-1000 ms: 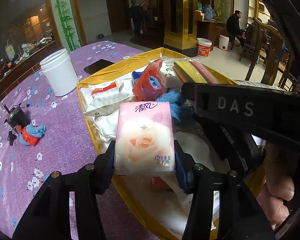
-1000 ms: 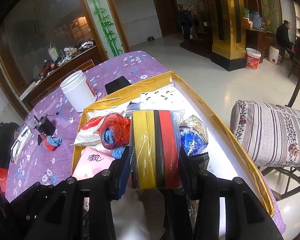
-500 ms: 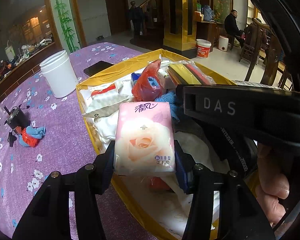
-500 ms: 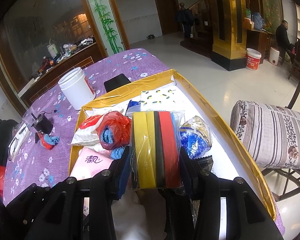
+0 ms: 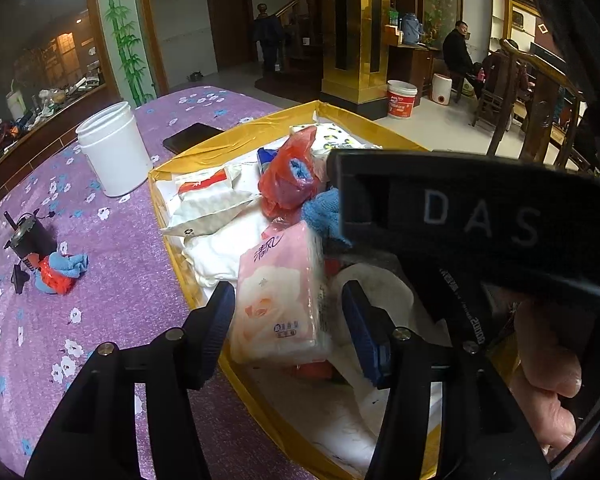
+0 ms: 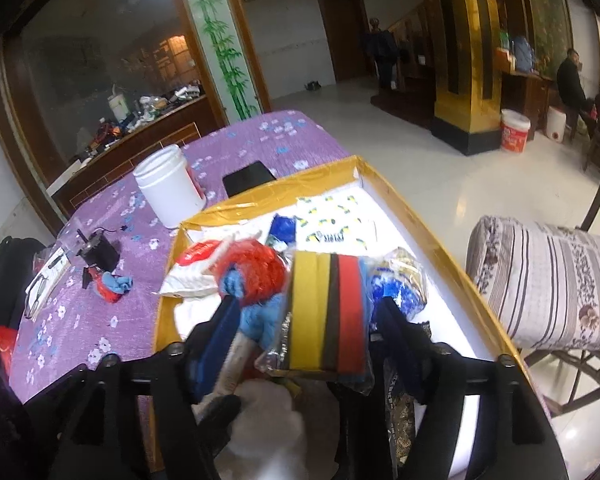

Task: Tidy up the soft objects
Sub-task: 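Lower both tools into the tray and open them to release tissue and sponge packs, then withdraw both open tools up and away from the tray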

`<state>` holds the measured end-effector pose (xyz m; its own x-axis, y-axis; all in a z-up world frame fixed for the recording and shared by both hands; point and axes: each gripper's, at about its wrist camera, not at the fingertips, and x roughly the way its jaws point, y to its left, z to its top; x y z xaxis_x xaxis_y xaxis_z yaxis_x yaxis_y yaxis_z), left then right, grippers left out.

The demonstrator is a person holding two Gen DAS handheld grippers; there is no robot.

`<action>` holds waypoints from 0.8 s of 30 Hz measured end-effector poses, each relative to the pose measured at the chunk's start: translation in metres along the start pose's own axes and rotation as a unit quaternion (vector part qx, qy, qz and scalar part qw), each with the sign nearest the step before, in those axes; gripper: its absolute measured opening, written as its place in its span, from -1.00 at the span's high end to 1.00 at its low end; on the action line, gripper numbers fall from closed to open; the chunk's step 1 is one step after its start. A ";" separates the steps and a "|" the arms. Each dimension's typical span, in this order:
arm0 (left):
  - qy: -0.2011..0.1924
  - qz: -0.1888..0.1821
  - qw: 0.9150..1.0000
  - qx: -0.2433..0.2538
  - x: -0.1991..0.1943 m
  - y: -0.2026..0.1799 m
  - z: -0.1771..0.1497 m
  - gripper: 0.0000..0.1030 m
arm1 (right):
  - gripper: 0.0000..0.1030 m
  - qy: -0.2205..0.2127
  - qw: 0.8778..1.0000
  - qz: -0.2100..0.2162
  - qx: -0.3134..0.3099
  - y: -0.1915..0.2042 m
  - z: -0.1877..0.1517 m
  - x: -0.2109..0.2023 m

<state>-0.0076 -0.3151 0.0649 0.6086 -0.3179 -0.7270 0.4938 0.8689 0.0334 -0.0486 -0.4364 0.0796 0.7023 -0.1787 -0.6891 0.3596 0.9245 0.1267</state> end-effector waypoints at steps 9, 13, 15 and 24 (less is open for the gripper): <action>-0.015 0.003 1.000 0.004 -0.007 0.001 -0.001 -0.17 | -0.59 -0.027 1.000 -0.007 -0.003 0.001 -0.003 -0.031; -0.030 0.007 0.999 0.015 -0.017 -0.001 -0.005 -0.17 | -0.58 -0.037 0.999 0.000 0.021 -0.008 -0.013 -0.052; -0.037 0.004 0.999 0.020 -0.024 -0.004 -0.006 -0.17 | -0.58 -0.043 0.999 -0.003 0.025 -0.011 -0.022 -0.063; -0.054 0.000 0.996 0.066 -0.067 -0.003 -0.032 -0.49 | -0.58 -0.047 0.998 -0.030 0.032 -0.013 -0.081 -0.108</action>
<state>-0.0698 -0.2844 0.0910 0.6689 -0.3626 -0.6489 0.5660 0.8144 0.1284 -0.1793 -0.4018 0.0948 0.7322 -0.2661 -0.6270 0.4386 0.8885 0.1351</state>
